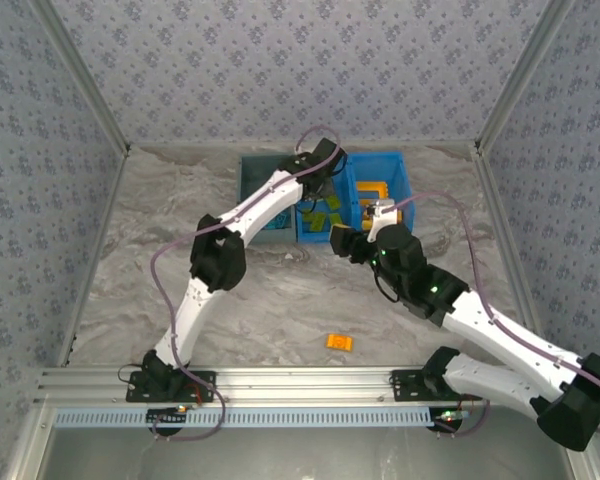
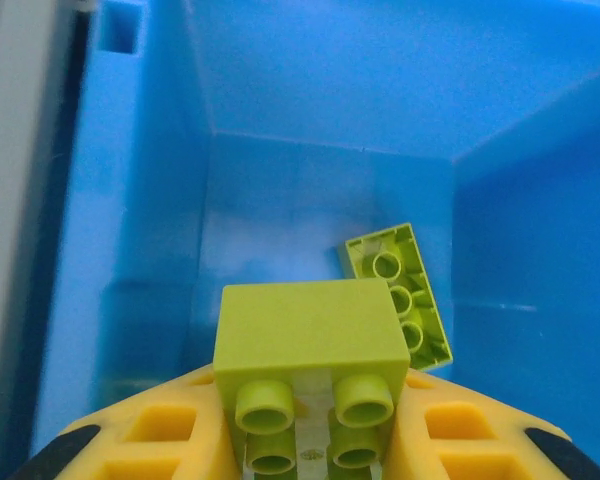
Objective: Sort the legos into containers by color
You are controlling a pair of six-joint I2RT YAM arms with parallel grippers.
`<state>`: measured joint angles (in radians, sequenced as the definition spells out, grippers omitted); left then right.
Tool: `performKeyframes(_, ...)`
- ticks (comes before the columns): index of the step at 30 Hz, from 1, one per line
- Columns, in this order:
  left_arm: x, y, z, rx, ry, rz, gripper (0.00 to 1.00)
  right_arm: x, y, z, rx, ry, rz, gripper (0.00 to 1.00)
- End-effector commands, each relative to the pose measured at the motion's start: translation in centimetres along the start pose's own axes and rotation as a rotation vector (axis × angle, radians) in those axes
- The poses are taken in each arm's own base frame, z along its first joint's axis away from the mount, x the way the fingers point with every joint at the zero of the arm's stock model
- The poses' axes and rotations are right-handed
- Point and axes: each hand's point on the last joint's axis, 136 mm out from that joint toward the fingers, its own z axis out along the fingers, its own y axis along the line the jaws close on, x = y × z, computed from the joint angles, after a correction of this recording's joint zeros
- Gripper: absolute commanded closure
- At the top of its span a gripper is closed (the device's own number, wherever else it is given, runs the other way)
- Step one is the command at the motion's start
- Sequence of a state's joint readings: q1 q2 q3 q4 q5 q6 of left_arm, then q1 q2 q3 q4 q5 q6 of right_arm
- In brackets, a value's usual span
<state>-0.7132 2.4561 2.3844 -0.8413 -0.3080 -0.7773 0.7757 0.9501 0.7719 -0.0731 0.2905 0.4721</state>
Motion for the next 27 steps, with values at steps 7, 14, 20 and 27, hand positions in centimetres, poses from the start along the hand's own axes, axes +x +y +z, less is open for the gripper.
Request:
performKeyframes(7, -0.5, -0.4, 3.3, -0.009, -0.022, 0.008, 0.64, -1.9, 0.9, -0.2, -0.051, -0.066, 0.016, 0.25)
performKeyframes(14, -1.1, -0.3, 1.0, -0.008, -0.017, -0.010, 0.32, -0.9, -0.3, -1.7, -0.020, -0.034, 0.033, 0.24)
performKeyframes(20, -4.0, -1.6, -6.9, 0.079, -0.087, -0.068, 0.27, 1.5, -2.3, -3.5, 0.067, 0.071, 0.026, 0.25)
performKeyframes(27, -5.7, -2.2, -19.6, 0.236, -0.201, -0.094, 0.25, 8.8, -5.6, -6.9, 0.291, 0.365, 0.071, 0.32)
